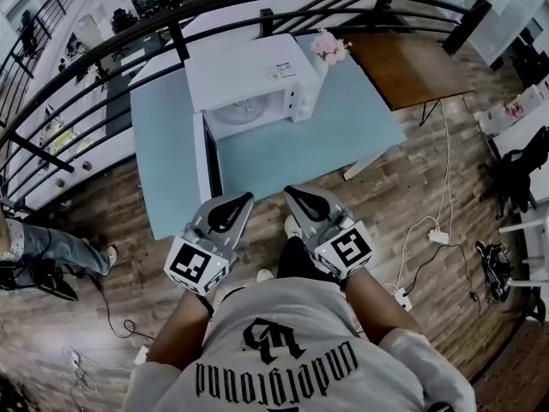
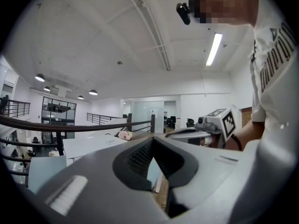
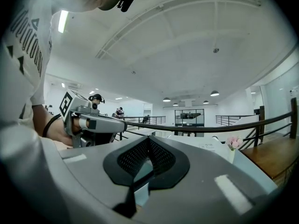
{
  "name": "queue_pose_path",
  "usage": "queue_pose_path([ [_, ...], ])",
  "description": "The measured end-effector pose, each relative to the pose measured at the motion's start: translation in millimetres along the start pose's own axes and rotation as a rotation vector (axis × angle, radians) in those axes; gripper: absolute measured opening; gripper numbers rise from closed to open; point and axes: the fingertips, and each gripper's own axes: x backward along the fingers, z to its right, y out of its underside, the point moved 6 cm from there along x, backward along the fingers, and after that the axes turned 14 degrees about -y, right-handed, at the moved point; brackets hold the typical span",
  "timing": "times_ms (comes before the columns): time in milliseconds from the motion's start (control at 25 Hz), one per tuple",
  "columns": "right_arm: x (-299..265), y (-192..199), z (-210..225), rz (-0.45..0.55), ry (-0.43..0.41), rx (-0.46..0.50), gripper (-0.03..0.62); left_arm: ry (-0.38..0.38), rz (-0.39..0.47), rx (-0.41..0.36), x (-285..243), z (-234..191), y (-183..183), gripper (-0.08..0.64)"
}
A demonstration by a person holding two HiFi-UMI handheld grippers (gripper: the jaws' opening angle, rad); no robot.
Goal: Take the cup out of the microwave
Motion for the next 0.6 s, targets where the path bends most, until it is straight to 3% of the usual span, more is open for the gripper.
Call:
queue_pose_path([
  [600, -56.5, 33.3, 124.4, -0.051, -0.129, -0.037, 0.005, -0.136, -0.041, 0.03, -95.9, -55.4, 22.1, 0.049],
])
